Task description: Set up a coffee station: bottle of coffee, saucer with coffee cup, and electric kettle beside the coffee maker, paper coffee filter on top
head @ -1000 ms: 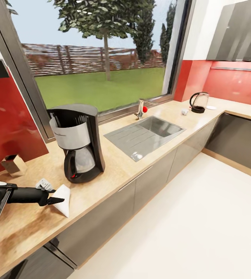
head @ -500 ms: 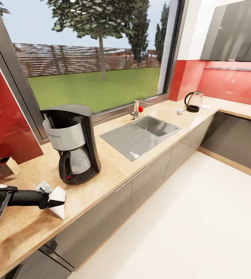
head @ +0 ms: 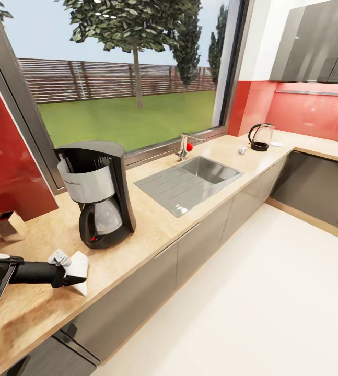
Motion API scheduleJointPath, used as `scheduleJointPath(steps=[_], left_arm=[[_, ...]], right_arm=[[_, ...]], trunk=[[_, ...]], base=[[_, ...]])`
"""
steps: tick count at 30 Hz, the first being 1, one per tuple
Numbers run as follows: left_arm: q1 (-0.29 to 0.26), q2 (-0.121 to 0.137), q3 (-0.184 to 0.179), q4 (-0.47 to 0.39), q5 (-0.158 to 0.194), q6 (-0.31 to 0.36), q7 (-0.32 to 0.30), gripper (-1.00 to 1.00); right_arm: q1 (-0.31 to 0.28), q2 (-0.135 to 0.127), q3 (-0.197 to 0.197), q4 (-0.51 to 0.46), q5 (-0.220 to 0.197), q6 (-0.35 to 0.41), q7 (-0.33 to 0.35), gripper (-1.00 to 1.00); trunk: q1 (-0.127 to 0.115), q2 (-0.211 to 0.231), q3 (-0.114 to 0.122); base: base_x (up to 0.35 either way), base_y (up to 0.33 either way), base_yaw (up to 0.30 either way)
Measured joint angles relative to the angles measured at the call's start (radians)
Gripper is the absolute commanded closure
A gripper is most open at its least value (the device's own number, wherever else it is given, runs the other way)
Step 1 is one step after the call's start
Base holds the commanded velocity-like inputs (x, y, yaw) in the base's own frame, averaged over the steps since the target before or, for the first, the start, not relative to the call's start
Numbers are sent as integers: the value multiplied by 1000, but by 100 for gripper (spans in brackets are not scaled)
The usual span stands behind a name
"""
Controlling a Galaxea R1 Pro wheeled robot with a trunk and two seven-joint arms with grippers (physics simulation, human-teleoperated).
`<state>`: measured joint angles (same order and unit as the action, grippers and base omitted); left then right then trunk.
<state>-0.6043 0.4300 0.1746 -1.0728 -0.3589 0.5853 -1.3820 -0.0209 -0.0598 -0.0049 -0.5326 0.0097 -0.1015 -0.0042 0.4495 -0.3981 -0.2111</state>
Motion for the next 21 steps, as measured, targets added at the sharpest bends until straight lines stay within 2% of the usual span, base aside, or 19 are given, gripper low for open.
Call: scheduleJointPath(steps=[13, 14, 21], left_arm=[[1, 1, 1, 0, 1, -19, -1, -100], [1, 1, 1, 0, 0, -19, -1, 100], [1, 1, 2, -1, 3, -11, -3, 100]], right_arm=[[0, 0, 0, 0, 0, 0, 0, -100], [0, 0, 0, 0, 0, 0, 0, -100], [0, 0, -1, 0, 0, 0, 0, -100]], trunk=[[0, 0, 0], [0, 0, 0], [0, 0, 0]], base=[[0, 0, 0], [0, 0, 0], [0, 0, 0]])
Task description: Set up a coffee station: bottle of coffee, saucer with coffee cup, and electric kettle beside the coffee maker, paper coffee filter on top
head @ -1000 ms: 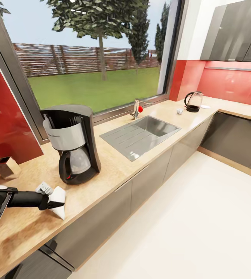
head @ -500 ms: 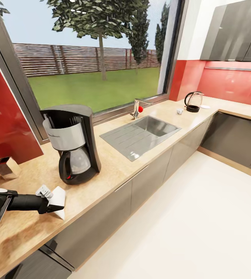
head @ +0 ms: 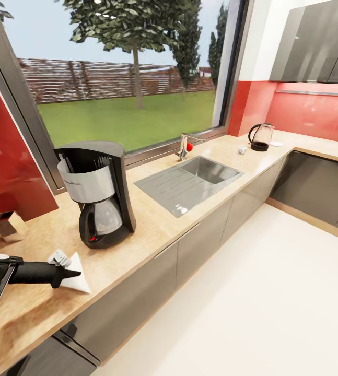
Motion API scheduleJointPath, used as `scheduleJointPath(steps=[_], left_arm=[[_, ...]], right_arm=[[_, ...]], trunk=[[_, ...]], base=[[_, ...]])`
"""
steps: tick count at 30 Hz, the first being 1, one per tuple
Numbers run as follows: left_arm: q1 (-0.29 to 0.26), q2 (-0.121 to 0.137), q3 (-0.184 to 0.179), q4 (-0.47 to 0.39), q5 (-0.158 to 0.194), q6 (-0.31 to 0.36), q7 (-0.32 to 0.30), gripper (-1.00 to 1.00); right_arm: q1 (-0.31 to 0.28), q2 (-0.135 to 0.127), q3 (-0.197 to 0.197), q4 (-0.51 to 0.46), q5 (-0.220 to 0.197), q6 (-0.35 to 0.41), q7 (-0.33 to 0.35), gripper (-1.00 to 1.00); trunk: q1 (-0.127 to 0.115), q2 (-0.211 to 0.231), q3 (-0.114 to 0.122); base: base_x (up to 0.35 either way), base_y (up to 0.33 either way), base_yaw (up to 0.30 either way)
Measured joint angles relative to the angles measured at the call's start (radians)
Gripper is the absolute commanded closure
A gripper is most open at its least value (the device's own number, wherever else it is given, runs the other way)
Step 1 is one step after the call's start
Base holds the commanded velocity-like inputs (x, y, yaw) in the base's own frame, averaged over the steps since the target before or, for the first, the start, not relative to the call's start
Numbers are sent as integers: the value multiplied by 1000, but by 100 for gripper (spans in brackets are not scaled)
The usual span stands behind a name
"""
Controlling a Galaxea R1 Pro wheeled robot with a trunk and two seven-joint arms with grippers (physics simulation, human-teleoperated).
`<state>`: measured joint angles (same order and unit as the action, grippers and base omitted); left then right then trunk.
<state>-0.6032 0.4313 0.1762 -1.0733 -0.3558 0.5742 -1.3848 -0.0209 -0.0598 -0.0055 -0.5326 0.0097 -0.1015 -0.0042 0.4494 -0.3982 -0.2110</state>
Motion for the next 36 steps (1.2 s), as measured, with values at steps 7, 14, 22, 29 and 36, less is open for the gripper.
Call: scheduleJointPath(steps=[7, 14, 22, 29, 36], left_arm=[[0, 0, 0, 0, 0, -2, 0, 100], [0, 0, 0, 0, 0, -2, 0, 100], [0, 0, 0, 0, 1, -3, 0, 100], [0, 0, 0, 0, 1, -4, 0, 100], [0, 0, 0, -1, 3, -3, 0, 100]], right_arm=[[0, 0, 0, 0, 0, 0, 0, -100], [0, 0, 0, 0, 0, 0, 0, -100], [0, 0, 0, 0, 0, 0, 0, -100], [0, 0, 1, 0, 0, 0, 0, -100], [0, 0, 1, 0, 0, 0, 0, -100]], trunk=[[0, 0, 0], [0, 0, 0], [0, 0, 0], [0, 0, 0], [0, 0, 0]], base=[[0, 0, 0], [0, 0, 0], [0, 0, 0], [0, 0, 0], [0, 0, 0]])
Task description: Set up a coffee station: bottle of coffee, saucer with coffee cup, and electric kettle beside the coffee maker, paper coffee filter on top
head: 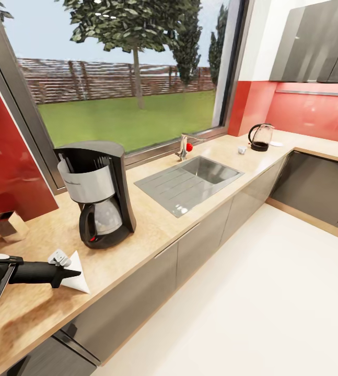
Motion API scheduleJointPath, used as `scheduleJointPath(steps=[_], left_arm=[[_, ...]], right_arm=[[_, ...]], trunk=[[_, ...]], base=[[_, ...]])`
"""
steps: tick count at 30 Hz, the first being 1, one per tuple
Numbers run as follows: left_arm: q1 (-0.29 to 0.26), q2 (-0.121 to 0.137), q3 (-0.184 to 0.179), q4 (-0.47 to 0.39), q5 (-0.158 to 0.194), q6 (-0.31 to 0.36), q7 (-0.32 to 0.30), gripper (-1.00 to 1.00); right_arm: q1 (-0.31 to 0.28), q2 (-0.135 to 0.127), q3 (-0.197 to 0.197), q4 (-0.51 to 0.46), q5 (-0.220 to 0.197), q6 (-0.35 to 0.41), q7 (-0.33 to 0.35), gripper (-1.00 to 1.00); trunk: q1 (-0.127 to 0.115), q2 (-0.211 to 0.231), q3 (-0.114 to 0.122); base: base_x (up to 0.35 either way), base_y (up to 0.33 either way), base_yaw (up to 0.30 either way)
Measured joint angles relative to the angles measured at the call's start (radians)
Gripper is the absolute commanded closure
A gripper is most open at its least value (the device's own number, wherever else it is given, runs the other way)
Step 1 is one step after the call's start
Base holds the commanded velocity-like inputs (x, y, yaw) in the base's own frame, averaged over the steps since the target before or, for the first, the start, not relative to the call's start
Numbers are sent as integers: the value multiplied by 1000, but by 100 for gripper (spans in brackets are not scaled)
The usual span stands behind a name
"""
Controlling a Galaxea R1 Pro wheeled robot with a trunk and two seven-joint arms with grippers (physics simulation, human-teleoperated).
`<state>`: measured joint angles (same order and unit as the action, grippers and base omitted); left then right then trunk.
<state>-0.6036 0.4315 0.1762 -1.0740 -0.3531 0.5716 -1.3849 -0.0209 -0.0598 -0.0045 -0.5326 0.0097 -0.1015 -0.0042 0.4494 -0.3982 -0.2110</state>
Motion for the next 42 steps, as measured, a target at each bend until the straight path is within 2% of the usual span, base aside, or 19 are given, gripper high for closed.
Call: scheduleJointPath(steps=[10, 14, 19, 21, 24, 29, 33, 35, 37, 42], left_arm=[[-3, 1, 7, -2, 1, 4, -4, 100], [-12, 3, 9, -9, -1, 8, -43, 100], [-20, 10, 10, -16, -3, 15, -85, 100], [-41, 17, 11, -18, -5, 18, -89, 100], [-105, 38, 11, -19, -7, 24, -92, 100], [-188, 75, 10, -19, -7, 84, -102, 100], [-254, 116, 5, -18, -9, 110, -159, 100], [-264, 122, 4, -19, -17, 111, -176, 100], [-270, 126, 4, -20, -42, 109, -177, 100], [-273, 127, 4, -20, -61, 107, -177, 100]], right_arm=[[0, 0, 0, 0, 0, 0, 0, -100], [0, -1, 0, 0, 0, 0, 0, -100], [0, -18, 0, 0, 0, 0, 0, -100], [0, -21, 0, 0, 0, 0, 0, -100], [0, -23, 0, 0, 0, 0, 0, -100], [0, -24, -1, 0, 0, 0, 0, -100], [0, -24, -1, 0, 0, 0, -1, -100], [0, -25, -1, 0, 0, 0, -1, -100], [0, -25, -1, 0, 0, 0, -1, -100], [0, -24, -1, 0, 0, 0, -1, -100]], trunk=[[0, 0, 0], [0, 0, 0], [0, 0, 0], [0, 0, 0], [0, 0, 0], [0, 0, 0], [0, 0, 0], [0, 0, 0], [0, 0, 0], [1, 0, 0]], base=[[0, 0, 0], [0, 0, 0], [0, 0, 0], [0, 0, 0], [0, 0, 0], [0, 0, 0], [0, 0, 0], [-107, 14, 0], [-260, 59, 0], [-289, 67, 0]])
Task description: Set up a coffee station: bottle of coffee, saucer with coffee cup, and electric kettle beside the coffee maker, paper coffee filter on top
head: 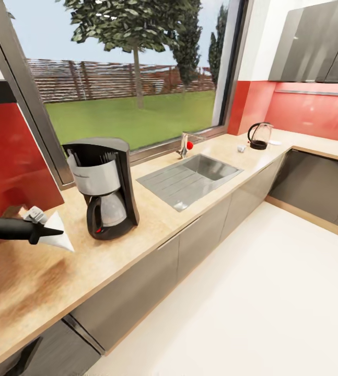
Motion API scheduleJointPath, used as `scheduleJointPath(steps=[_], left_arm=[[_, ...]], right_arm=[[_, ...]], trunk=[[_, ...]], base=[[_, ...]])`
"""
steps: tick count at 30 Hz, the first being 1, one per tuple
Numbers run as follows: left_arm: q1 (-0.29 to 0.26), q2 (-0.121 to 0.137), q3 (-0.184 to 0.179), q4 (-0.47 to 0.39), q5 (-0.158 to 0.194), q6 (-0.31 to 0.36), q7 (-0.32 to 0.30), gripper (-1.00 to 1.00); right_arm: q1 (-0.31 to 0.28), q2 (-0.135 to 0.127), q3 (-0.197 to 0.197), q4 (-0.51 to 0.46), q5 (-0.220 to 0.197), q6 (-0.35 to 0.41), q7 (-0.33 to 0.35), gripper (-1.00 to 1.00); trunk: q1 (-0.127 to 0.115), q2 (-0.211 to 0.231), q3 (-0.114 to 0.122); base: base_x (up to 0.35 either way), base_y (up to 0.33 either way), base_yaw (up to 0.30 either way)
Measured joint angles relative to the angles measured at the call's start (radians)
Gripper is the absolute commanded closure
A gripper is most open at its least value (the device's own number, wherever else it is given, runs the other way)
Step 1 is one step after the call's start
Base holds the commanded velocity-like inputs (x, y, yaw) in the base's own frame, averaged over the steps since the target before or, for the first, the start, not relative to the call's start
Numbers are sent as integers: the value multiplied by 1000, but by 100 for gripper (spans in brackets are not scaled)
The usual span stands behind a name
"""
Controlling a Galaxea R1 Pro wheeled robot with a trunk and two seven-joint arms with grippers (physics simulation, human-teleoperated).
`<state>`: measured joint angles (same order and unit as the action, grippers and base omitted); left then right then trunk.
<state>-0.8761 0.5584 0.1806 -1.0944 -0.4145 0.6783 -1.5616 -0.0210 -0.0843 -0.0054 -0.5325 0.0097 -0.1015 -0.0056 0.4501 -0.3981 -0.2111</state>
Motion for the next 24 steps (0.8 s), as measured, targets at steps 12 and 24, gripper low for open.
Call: scheduleJointPath(steps=[12, 24], left_arm=[[-37, 2, -5, 0, -9, -3, 0, 100], [-162, 4, -4, 3, -110, 0, 0, 100]], right_arm=[[0, 0, 0, 0, 0, 0, 0, -100], [0, 0, 0, 0, 0, 0, 0, -100]], trunk=[[-1, 0, 0], [-1, 0, 0]], base=[[-24, 5, 0], [-1, 0, -120]])
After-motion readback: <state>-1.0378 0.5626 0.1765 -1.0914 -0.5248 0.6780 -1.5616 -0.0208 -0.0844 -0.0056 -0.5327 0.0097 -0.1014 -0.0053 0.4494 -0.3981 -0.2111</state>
